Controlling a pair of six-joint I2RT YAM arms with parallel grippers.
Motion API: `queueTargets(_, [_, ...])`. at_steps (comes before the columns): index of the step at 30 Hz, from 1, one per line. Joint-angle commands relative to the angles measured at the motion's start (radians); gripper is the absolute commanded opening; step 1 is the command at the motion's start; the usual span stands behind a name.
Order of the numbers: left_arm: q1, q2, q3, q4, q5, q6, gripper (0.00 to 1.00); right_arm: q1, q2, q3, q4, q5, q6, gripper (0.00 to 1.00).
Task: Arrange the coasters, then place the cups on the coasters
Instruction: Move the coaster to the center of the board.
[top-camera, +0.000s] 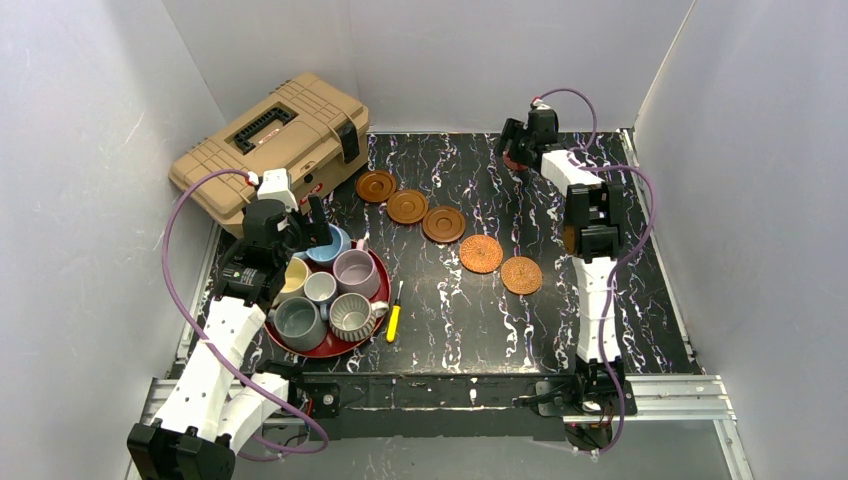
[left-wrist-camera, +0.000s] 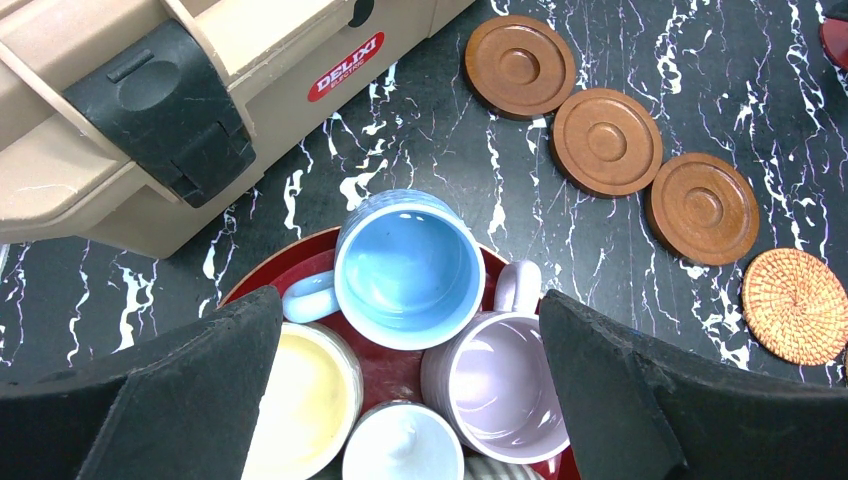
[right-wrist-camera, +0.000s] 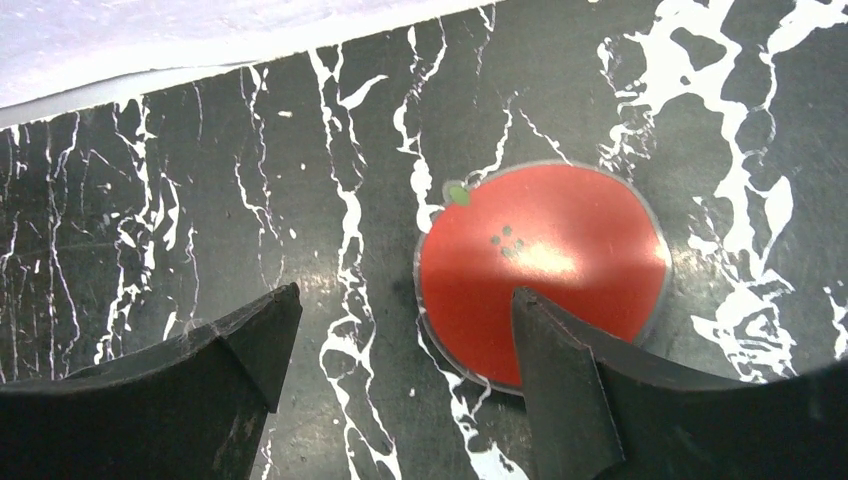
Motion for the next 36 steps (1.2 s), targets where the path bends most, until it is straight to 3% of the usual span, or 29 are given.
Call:
queueTargets(1, [0.005, -0.011, 0.029, -0.01, 0.0, 0.001, 0.99, -0.008, -0.043, -0.123, -0.103, 0.034, 0.015, 0.86])
queueTargets(7, [0.005, -0.014, 0.027, -0.009, 0.004, -0.001, 0.99, -0.007, -0.124, -0.261, -0.124, 0.13, -0.028, 0.85])
queueTargets(14, [0.005, -0.014, 0.027, -0.009, 0.006, -0.002, 0.99, -0.008, -0.138, -0.28, -0.165, 0.165, -0.07, 0.85])
queueTargets(20, [-0.021, 0.014, 0.034, 0.028, 0.113, 0.027, 0.99, -0.008, -0.201, -0.302, -0.176, 0.195, -0.143, 0.97])
queueTargets(24, [-0.073, 0.022, 0.086, 0.019, 0.155, 0.023, 0.99, -0.016, -0.245, -0.282, -0.216, 0.203, -0.219, 0.99])
queueTargets(28, [-0.121, 0.078, 0.226, -0.041, 0.235, -0.012, 0.99, -0.064, -0.269, -0.254, -0.224, 0.116, -0.238, 0.98])
queueTargets(36, [-0.233, 0.35, 0.423, -0.049, 0.385, -0.142, 0.97, -0.16, -0.183, -0.181, -0.167, -0.125, -0.176, 0.99])
